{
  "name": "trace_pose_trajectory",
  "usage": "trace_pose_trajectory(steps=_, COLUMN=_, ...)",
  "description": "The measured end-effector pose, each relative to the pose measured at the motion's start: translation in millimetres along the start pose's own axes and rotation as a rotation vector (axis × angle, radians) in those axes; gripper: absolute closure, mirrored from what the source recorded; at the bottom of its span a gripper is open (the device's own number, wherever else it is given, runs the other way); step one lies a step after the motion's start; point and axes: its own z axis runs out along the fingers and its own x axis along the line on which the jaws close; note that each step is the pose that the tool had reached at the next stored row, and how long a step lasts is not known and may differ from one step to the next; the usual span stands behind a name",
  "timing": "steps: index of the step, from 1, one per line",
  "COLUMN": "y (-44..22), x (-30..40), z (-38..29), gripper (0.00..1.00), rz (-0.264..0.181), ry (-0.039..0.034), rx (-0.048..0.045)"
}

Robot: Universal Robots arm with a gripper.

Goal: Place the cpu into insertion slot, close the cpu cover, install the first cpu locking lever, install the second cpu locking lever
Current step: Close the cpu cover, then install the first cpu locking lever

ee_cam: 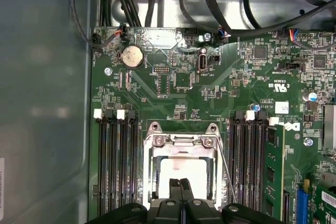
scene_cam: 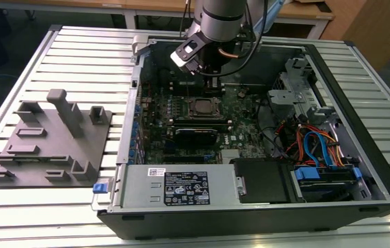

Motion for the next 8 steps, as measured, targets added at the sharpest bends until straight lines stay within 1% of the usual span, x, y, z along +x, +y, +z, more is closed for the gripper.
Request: trace_pose_trajectory(steps=8, y=-0.2, x=0.0, z=0.0, gripper=0.9, rz=0.0, ry=0.0001, rx=-0.0001)
